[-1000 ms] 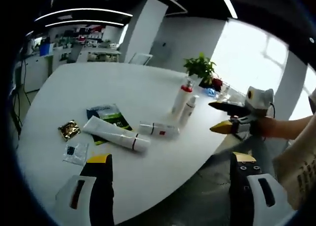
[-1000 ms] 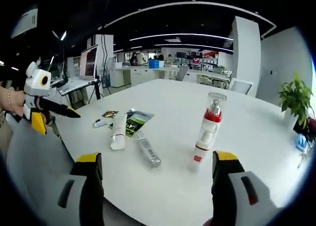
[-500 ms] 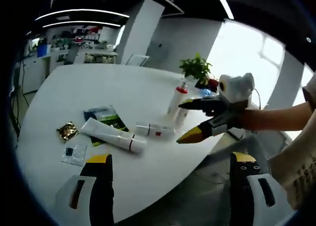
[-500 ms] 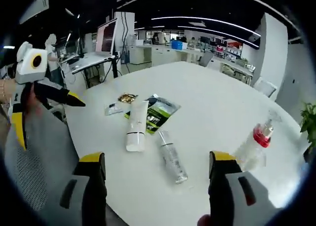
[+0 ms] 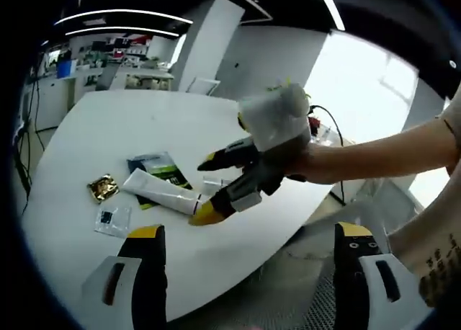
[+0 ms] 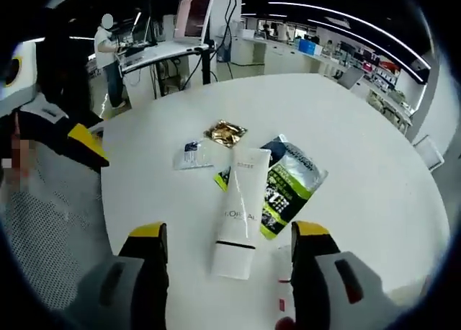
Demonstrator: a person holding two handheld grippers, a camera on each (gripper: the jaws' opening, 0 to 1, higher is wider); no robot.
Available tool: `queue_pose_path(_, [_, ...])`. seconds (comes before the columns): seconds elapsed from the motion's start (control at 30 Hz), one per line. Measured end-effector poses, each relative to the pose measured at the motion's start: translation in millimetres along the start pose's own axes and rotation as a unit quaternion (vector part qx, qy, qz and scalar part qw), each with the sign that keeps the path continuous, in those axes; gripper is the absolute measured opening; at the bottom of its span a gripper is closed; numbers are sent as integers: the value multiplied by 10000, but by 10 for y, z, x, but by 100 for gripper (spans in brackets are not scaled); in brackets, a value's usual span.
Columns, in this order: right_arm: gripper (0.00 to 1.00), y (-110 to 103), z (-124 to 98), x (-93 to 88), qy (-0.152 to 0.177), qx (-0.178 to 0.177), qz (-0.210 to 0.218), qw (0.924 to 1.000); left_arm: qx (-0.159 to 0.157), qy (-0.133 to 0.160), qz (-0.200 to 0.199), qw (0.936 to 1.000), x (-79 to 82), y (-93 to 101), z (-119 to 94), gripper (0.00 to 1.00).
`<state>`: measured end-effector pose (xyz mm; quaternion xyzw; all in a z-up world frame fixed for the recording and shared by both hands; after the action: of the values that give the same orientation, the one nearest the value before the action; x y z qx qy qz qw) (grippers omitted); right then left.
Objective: Arrange the skincare products in the storage area until every visible bottle or jar stands upright without overlapping.
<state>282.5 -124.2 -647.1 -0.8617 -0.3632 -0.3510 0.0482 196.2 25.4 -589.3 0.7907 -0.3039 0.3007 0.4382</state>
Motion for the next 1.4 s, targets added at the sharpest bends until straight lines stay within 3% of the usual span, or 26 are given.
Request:
queue_pose_path(0.37, [58, -32, 382, 115, -477, 201, 140, 9986, -195, -202, 16, 9996, -42, 42, 29, 94])
queue_pose_path(0.6, [53, 26, 515, 154, -698, 61, -50, 9975, -304, -304, 80, 9990, -70, 73, 37, 94])
queue_pose_path(0.8, [41, 130, 598, 126, -903, -62, 20, 9959, -340, -368, 22, 9987, -82, 68, 39, 94])
queue_pose_path(0.87, [34, 177, 596, 121, -867, -102, 24, 9962, -368, -354, 2, 9987, -82, 73, 34, 94])
queue_pose_path(1.0, [31, 188, 596, 107, -782, 20, 73, 9969, -348, -356, -71, 9987, -83, 66, 35, 94])
queue_pose_path(1.2, [28, 176, 519, 43, -483, -110, 273, 9984, -293, -343, -197, 9988, -73, 58, 39, 94])
queue_pose_path(1.4, [27, 188, 301, 68, 217, -100, 660, 9975, -107, -119, -515, 9985, -21, 1, 7, 94])
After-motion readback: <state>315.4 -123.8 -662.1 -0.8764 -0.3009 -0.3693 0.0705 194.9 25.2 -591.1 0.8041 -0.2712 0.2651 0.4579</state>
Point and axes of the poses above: the point that each gripper's makers call its tool centre point, and the gripper's own axes: z roughly forward along the fingers, y roughly to its right, x roughly out of its top, the point moved 8 cm from there along -z, roughly backward along the fingers, and after that the axes turned 9 degrees about -z, right-handed, at the moved point
